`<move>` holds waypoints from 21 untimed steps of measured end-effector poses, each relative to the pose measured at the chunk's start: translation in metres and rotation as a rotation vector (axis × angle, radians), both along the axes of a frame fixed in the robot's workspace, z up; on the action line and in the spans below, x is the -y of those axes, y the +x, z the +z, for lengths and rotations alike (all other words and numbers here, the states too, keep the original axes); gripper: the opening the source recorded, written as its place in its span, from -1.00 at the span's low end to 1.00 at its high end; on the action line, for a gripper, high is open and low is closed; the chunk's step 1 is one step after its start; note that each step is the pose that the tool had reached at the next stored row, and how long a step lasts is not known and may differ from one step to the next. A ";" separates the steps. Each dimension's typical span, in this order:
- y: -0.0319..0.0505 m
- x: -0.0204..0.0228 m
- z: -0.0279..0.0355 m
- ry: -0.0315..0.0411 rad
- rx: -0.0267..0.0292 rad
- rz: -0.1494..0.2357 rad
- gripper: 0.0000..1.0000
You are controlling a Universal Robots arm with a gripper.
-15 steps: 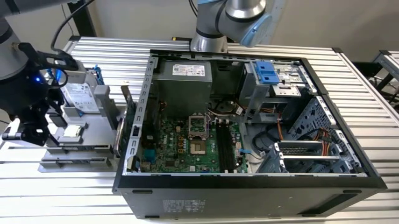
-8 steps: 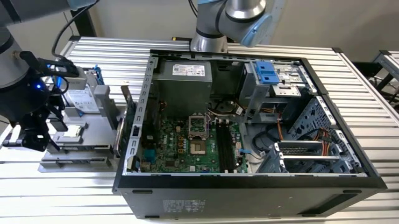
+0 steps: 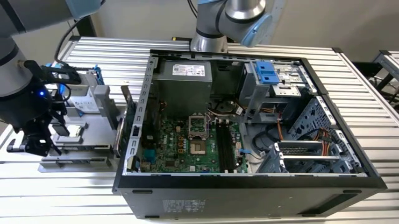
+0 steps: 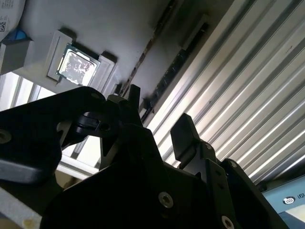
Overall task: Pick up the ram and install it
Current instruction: 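Pick up the ram and move it above insertion slot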
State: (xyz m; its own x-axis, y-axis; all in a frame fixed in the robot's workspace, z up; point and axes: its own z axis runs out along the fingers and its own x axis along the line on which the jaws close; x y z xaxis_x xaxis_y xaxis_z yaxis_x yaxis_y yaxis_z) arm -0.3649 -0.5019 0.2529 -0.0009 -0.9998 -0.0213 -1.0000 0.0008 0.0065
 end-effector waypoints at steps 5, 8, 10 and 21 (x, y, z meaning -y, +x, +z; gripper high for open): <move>0.0001 0.0003 -0.0082 -0.0007 -0.0001 -0.003 1.00; 0.0001 0.0007 -0.0137 -0.0007 0.0000 -0.004 1.00; 0.0002 0.0011 -0.0173 -0.0007 -0.0001 -0.004 1.00; 0.0019 0.0042 -0.0359 -0.0007 0.0000 -0.004 1.00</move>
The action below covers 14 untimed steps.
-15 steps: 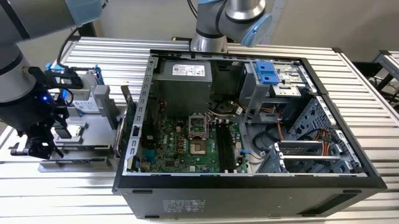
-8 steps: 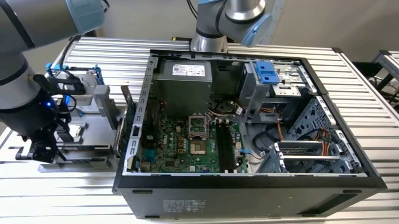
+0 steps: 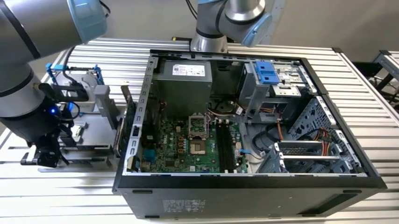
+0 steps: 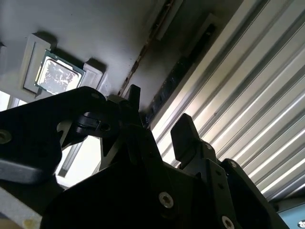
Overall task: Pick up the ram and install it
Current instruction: 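Pick up the ram and move it above insertion slot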
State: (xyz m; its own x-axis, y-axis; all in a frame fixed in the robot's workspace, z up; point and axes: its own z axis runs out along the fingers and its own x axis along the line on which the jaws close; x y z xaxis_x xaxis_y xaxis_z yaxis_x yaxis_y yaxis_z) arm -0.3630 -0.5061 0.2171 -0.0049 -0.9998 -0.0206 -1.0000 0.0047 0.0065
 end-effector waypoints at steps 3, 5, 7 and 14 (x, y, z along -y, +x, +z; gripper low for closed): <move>0.0000 0.0001 -0.0036 0.0000 0.0000 0.000 1.00; 0.0001 0.0001 -0.0058 0.0000 0.0000 0.000 1.00; 0.0001 0.0001 -0.0081 0.0000 0.0000 0.000 1.00; -0.0021 0.0001 -0.0150 0.0001 0.0001 -0.001 1.00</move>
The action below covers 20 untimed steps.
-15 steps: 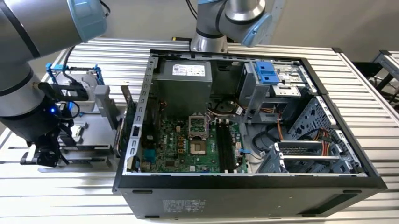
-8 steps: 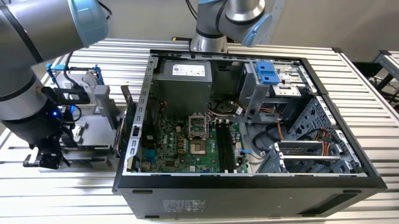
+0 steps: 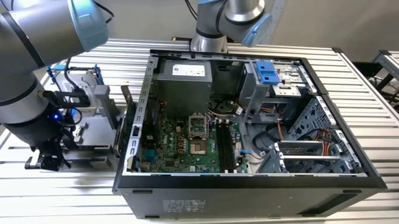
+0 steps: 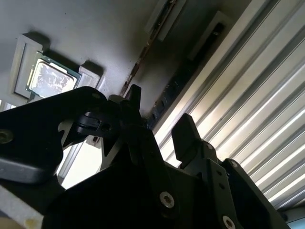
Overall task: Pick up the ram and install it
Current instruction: 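Pick up the ram and move it above insertion slot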
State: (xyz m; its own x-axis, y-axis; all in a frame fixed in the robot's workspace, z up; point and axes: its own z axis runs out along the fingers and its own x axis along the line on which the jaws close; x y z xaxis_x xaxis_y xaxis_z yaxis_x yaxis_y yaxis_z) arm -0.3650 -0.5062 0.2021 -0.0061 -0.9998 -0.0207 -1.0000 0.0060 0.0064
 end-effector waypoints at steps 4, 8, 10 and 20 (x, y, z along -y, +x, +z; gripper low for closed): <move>-0.0006 0.0003 -0.0050 -0.0001 0.0000 0.000 1.00; -0.0012 0.0011 -0.0091 -0.0001 0.0000 0.000 1.00; -0.0012 0.0026 -0.0106 0.0001 0.0002 0.000 1.00; -0.0012 0.0048 -0.0120 0.0002 0.0002 0.000 1.00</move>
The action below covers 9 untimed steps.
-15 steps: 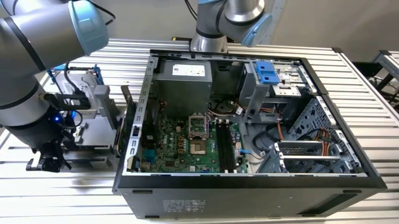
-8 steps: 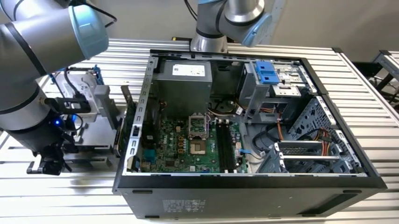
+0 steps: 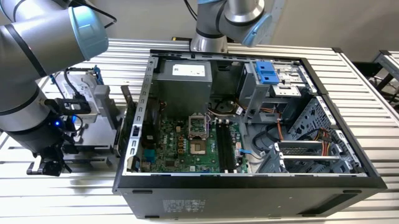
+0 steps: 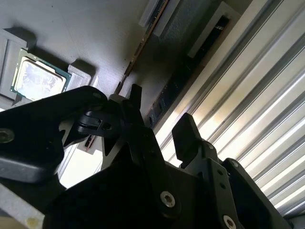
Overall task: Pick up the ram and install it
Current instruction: 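Pick up the ram and move it above insertion slot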
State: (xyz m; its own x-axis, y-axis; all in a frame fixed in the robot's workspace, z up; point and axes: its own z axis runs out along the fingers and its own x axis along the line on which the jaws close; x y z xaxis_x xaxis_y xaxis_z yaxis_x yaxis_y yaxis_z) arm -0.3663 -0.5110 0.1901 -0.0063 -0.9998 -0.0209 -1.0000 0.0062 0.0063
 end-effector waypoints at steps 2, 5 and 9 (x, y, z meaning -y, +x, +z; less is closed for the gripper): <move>0.0000 0.0000 0.0000 0.0000 0.0000 0.000 1.00; 0.0000 0.0000 -0.0001 0.0000 0.0001 0.000 1.00; 0.0000 0.0000 -0.0001 0.0001 0.0001 0.000 1.00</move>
State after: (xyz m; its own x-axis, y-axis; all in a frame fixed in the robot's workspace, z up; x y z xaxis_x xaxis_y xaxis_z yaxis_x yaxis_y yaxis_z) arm -0.3663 -0.5110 0.1899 -0.0063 -0.9998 -0.0209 -1.0000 0.0062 0.0062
